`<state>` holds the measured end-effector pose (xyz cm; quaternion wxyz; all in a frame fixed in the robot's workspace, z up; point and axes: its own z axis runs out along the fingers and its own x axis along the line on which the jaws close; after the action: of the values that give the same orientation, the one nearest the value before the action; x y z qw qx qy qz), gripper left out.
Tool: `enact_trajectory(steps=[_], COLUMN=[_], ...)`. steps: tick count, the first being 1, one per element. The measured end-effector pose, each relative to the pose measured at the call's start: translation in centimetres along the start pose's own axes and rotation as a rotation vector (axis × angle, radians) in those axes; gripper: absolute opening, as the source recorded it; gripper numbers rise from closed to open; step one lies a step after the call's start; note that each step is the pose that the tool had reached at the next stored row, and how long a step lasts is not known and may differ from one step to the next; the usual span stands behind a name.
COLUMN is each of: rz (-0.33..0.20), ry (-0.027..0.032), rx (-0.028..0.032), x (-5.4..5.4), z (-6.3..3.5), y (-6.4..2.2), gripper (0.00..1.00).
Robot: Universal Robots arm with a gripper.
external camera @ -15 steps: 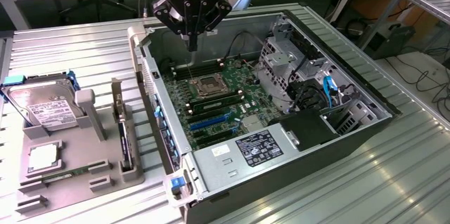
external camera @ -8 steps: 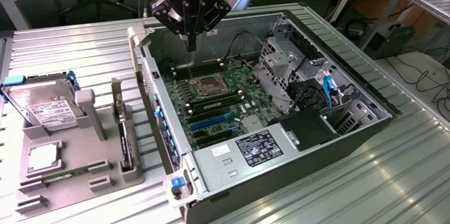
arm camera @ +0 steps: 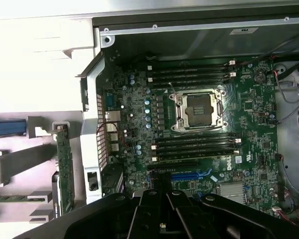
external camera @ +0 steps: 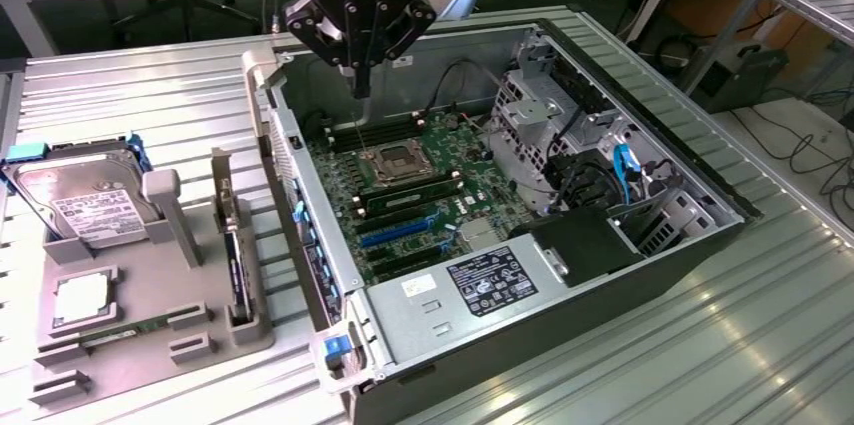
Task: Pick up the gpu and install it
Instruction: 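Reach for the gpu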
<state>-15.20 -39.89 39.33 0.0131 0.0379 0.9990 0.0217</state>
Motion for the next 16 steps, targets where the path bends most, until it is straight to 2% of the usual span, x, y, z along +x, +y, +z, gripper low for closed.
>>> enact_trajectory(steps=[16], rz=[0.000], ry=[0.0000], rx=[0.0000], x=[0.43], z=[-0.01], y=[-0.03], gripper=[0.11])
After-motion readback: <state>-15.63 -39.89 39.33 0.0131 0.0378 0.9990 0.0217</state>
